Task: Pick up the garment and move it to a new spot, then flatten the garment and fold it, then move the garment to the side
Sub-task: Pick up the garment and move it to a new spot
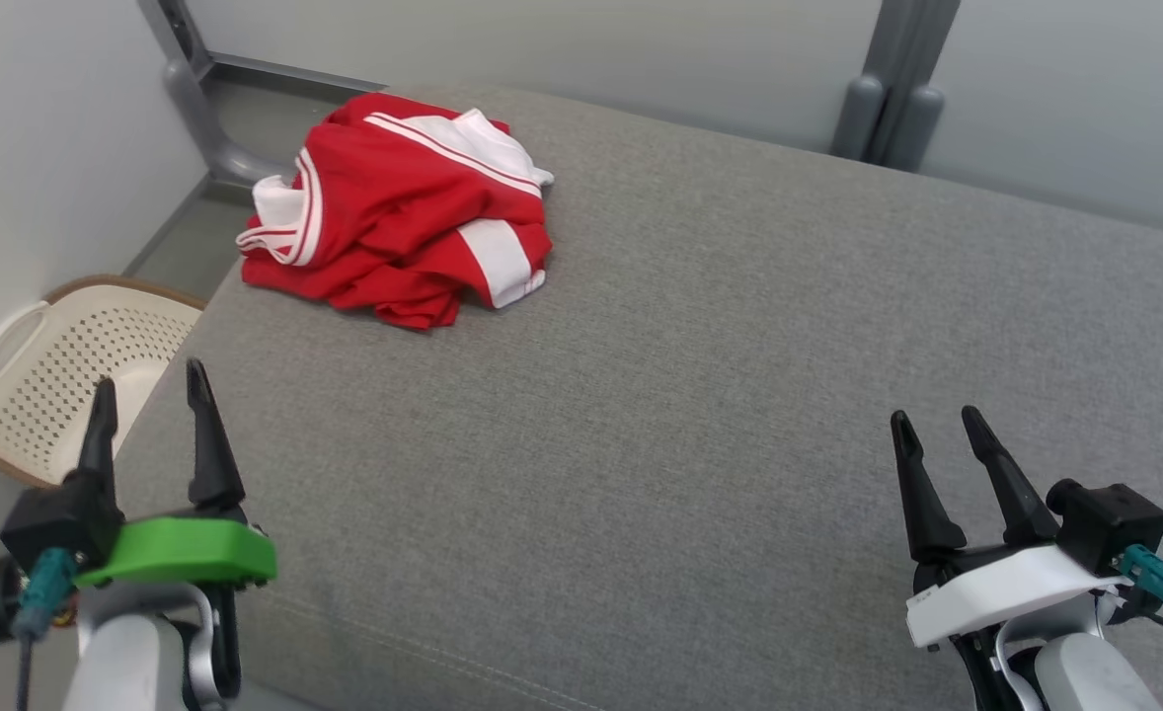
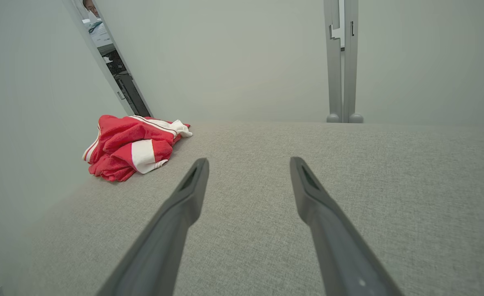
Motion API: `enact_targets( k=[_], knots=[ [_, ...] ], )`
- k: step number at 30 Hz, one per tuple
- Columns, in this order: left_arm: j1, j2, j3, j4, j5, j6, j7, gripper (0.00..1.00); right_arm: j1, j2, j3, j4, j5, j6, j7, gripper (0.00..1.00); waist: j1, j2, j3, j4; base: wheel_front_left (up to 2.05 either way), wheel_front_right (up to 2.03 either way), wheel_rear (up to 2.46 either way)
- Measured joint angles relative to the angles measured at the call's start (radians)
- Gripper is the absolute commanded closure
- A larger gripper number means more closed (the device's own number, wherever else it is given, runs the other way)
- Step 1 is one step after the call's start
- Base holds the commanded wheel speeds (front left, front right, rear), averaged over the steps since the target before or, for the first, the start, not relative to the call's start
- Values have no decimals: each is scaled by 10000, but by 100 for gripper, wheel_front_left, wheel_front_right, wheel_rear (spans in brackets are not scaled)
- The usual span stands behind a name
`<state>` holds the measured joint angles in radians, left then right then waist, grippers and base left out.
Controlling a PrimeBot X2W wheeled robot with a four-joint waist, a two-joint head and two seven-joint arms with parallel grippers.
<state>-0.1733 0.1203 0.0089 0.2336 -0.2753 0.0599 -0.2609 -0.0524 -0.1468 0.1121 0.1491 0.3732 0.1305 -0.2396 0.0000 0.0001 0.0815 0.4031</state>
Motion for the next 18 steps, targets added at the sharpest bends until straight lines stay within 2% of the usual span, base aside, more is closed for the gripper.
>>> enact_targets(
  k=[6,18],
  knots=[
    [-1615,516,211,-35,-151,-111,142,0,-372,-355,-192,-443,-73,2,184,0,0,0,617,-698,0,0,0],
    [-4907,2027,731,215,-213,-203,974,0,-994,-1028,-1076,-1572,-174,2,165,0,1,0,2426,-2370,0,0,0]
  ],
)
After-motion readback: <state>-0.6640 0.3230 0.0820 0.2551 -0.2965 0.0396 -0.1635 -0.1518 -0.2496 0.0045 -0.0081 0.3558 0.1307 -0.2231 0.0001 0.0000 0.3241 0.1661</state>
